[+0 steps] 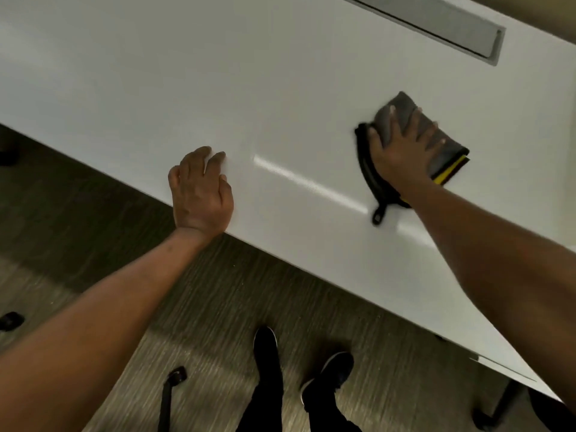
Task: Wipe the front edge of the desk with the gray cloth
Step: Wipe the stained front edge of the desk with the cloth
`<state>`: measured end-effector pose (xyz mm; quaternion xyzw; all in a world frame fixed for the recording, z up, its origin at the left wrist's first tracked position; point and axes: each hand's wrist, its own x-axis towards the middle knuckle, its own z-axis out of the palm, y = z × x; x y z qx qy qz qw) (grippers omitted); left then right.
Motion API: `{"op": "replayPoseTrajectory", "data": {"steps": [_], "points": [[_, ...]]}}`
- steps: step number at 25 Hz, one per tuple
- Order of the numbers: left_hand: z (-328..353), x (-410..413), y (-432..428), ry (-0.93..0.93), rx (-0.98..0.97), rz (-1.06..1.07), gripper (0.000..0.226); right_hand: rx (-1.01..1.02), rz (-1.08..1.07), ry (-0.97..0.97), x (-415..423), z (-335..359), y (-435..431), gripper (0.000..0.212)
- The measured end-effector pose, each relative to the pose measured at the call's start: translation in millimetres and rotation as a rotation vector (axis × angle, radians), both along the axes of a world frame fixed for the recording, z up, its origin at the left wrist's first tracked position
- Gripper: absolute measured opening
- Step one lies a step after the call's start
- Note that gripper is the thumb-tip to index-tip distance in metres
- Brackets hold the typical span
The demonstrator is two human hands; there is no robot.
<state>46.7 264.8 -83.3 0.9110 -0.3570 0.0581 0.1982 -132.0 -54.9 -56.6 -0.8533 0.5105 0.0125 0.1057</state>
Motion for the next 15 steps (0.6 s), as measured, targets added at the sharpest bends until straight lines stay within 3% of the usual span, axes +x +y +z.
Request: {"op": "replayPoseTrajectory", "data": {"steps": [3,7,11,15], "points": [[-0.4,-0.2,0.0,-0.008,-0.01,0.003,0.048,0.075,-0.086,-0.014,68.9,0.5,31.5,0.086],[6.5,-2.7,-0.6,0.002,0.012,0.01,0.048,0.033,0.253,-0.032,85.9,-6.2,130.1,0.087],[15.8,-6.2,-1.7,-0.032,0.066,0.007,0.046,0.045,0.593,-0.058,28.4,-6.0,189.3,0.082],[17.8,-43.0,-18.7,-0.036,0.137,0.233,0.043,-0.014,0.746,-0.053,-80.1,-10.1,187.1,0.085]]}}
